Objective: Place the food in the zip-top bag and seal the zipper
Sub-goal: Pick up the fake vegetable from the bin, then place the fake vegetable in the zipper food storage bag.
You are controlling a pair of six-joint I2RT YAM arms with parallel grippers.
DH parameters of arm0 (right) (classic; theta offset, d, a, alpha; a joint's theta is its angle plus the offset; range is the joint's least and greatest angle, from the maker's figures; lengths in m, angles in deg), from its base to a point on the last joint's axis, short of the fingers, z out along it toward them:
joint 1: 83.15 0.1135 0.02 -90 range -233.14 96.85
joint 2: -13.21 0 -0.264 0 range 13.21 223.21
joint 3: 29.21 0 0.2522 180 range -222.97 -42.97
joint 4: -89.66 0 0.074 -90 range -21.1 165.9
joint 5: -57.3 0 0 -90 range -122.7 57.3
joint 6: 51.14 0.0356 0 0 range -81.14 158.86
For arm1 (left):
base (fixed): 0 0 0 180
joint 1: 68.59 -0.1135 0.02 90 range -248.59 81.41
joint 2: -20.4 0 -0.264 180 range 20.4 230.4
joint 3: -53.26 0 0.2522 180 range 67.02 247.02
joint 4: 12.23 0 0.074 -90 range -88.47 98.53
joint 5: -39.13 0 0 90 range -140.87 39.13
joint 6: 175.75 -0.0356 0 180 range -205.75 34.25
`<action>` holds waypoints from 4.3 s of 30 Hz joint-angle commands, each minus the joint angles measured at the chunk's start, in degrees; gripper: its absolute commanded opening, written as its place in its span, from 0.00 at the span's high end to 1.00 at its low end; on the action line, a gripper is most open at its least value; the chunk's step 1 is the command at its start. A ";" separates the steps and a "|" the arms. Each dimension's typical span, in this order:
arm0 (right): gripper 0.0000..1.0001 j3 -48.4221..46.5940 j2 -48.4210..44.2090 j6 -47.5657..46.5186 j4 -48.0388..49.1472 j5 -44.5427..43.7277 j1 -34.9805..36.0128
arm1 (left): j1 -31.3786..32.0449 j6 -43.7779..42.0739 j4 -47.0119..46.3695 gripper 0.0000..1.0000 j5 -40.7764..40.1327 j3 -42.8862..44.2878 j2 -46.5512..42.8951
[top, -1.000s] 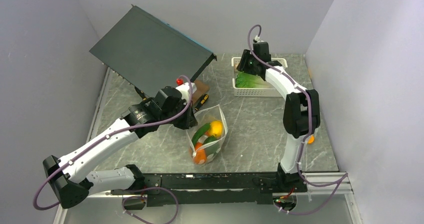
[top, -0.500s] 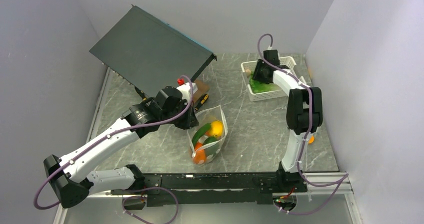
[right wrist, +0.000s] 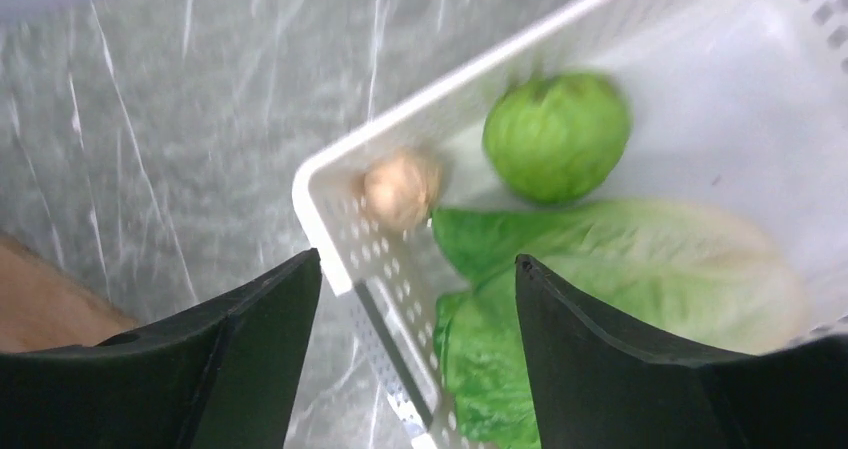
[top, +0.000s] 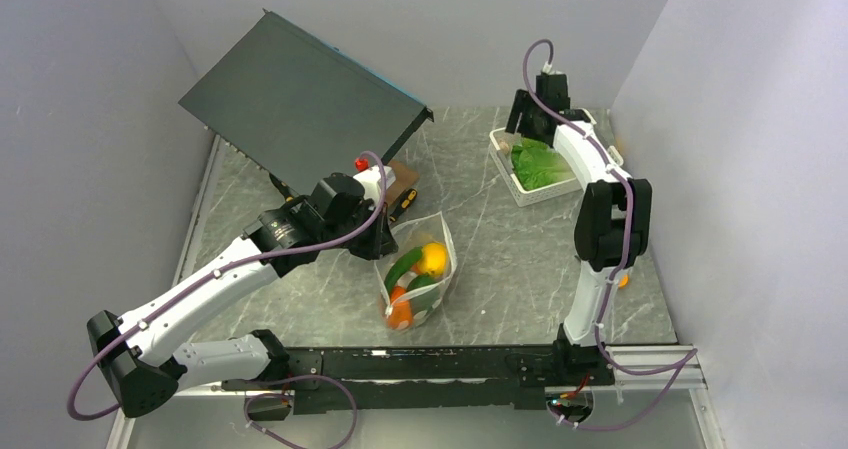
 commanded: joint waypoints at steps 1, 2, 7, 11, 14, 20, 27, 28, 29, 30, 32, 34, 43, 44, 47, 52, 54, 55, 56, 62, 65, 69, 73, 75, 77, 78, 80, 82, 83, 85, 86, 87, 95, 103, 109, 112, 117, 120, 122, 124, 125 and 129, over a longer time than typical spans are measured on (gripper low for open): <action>0.24 -9.16 3.97 -4.17 -2.14 -7.24 -1.76 | -0.10 -0.59 -2.18 1.00 0.77 0.09 -1.51; 0.20 -10.53 5.23 -5.20 -2.67 -8.67 -1.95 | -0.09 -0.72 -2.06 1.00 0.71 0.11 -1.49; 0.07 -14.65 10.51 -9.97 -2.91 -8.69 -3.12 | -0.08 -1.01 -1.69 1.00 0.59 -0.12 -1.23; 0.06 -15.51 13.48 -12.69 -2.93 -7.28 -3.72 | -0.09 -1.17 -1.95 1.00 0.75 -0.31 -0.90; 0.06 -13.77 14.17 -12.79 -1.69 -7.50 -3.89 | -0.15 -1.22 -2.08 1.00 0.93 -0.16 -0.54; 0.12 -13.19 16.98 -13.28 2.81 -7.35 -4.62 | -0.14 -1.22 -1.87 1.00 1.36 0.42 0.29; 0.38 -16.63 20.84 -14.56 2.94 -4.70 -4.62 | -0.12 -0.54 -1.84 1.00 1.19 -0.03 -0.37; 0.44 -17.36 20.93 -14.55 2.09 -4.37 -4.62 | -0.13 -0.39 -2.01 1.00 1.23 -0.22 -0.52; 0.51 -18.41 20.76 -14.11 0.82 -4.32 -4.62 | -0.08 -0.34 -2.11 1.00 1.31 -0.37 -0.55; 0.58 -19.37 20.13 -13.72 -0.36 -4.30 -4.54 | -0.07 -0.18 -2.08 1.00 1.40 -0.44 -0.65; 0.65 -18.41 17.26 -13.29 -0.76 -4.18 -4.47 | -0.14 0.33 -2.08 1.00 1.34 -0.63 -0.82; 0.67 -16.12 13.36 -13.43 0.31 -3.66 -4.38 | -0.14 0.81 -2.68 1.00 1.58 -0.94 -1.04; 0.81 -14.10 -0.53 -11.79 -3.98 -4.58 -4.20 | -0.11 4.99 -7.26 1.00 1.58 -4.16 -1.50; 0.82 -13.06 -2.53 -11.04 -4.42 -4.42 -4.09 | -0.14 5.34 -7.46 1.00 1.29 -4.46 -1.60; 0.85 -6.49 -9.30 -6.47 -4.56 0.73 -3.56 | -0.07 5.98 -8.00 1.00 0.96 -4.86 -1.65; 0.86 10.43 -24.63 1.98 1.26 14.22 -1.58 | -0.19 5.07 -7.15 1.00 0.29 -3.78 -0.97; 0.86 16.28 -30.73 4.17 4.02 19.16 -0.14 | -0.19 4.60 -6.79 1.00 0.27 -3.27 -0.61; 0.86 18.34 -33.85 4.25 4.32 21.63 1.01 | -0.17 4.49 -6.80 1.00 0.31 -3.16 -0.57; 0.87 20.06 -36.76 4.18 3.82 22.25 2.29 | -0.18 4.42 -6.91 1.00 0.24 -3.09 -0.51; 0.85 31.32 -56.03 6.20 9.27 26.53 12.81 | -0.18 4.95 -8.47 1.00 2.03 -2.83 0.65; 0.83 34.11 -60.21 5.61 10.37 34.51 16.52 | -0.20 4.80 -8.06 1.00 2.57 -2.05 1.41; 0.81 36.50 -62.99 3.26 10.65 40.92 23.29 | -0.23 5.02 -8.08 1.00 2.68 -1.91 0.90; 0.77 36.31 -61.64 -0.35 7.63 38.35 32.33 | -0.17 4.67 -7.53 1.00 1.85 -1.28 0.49; 0.76 35.04 -60.11 -3.23 4.03 31.85 37.33 | -0.19 4.53 -6.92 1.00 1.45 -0.95 0.35; 0.73 33.82 -58.85 -5.84 0.79 21.28 41.89 | -0.18 4.63 -6.54 1.00 0.99 -0.90 0.15; 0.71 33.23 -58.38 -6.75 -0.49 17.90 43.57 | -0.17 4.67 -6.49 1.00 0.91 -1.02 0.08; 0.68 32.03 -57.50 -8.39 -2.76 13.25 46.10 | -0.18 4.72 -6.37 1.00 0.97 -1.29 -0.04; 0.64 31.56 -56.86 -9.34 -3.96 9.63 47.91 | -0.17 4.63 -6.20 1.00 1.05 -1.42 0.00; 0.62 31.63 -56.55 -9.61 -4.31 8.12 48.87 | -0.19 4.67 -6.03 1.00 1.06 -1.46 -0.12; 0.59 31.88 -55.99 -9.75 -4.65 5.53 49.82 | -0.20 4.58 -5.56 1.00 0.74 -1.40 -0.23; 0.56 32.08 -55.84 -9.42 -4.62 3.77 50.50 | -0.16 4.59 -5.40 1.00 0.57 -1.37 -0.37; 0.52 32.34 -55.53 -9.08 -4.60 1.28 50.78 | -0.16 4.52 -5.24 1.00 0.45 -1.39 -0.54; 0.26 31.41 -53.19 -9.53 -4.25 -1.96 52.10 | -0.16 4.25 -4.24 1.00 -0.09 -0.59 -0.86; 0.21 27.83 -52.99 -9.70 -2.45 -2.46 52.27 | -0.22 4.28 -3.63 1.00 -0.55 -0.91 -0.46; 0.23 23.92 -52.38 -8.49 0.13 -9.25 52.16 | -0.16 4.13 -3.39 1.00 -0.94 -1.16 -0.60; 0.24 23.26 -51.92 -8.26 2.12 -14.04 51.26 | -0.21 3.92 -2.75 1.00 -1.22 -0.93 -0.72; 0.24 22.04 -49.75 -5.61 2.91 -16.19 44.80 | -0.20 3.80 -2.66 1.00 -1.05 -1.10 -0.80; 0.24 22.84 -49.18 -2.63 4.38 -12.58 37.65 | -0.20 3.84 -2.31 1.00 -0.72 -1.09 -0.84; 0.23 24.02 -48.97 -1.17 5.92 -12.64 34.00 | -0.21 3.96 -2.65 1.00 -1.08 -1.43 -1.15; 0.23 24.61 -48.13 0.34 6.93 -12.31 30.56 | -0.22 3.97 -2.92 1.00 -1.13 -1.94 -1.20; 0.23 24.52 -47.24 1.27 6.95 -11.60 28.57 | -0.19 3.97 -3.01 1.00 -0.95 -1.98 -1.22; 0.24 23.97 -42.08 3.08 8.11 -9.35 21.94 | -0.22 3.70 -2.38 1.00 -0.58 -1.67 -0.69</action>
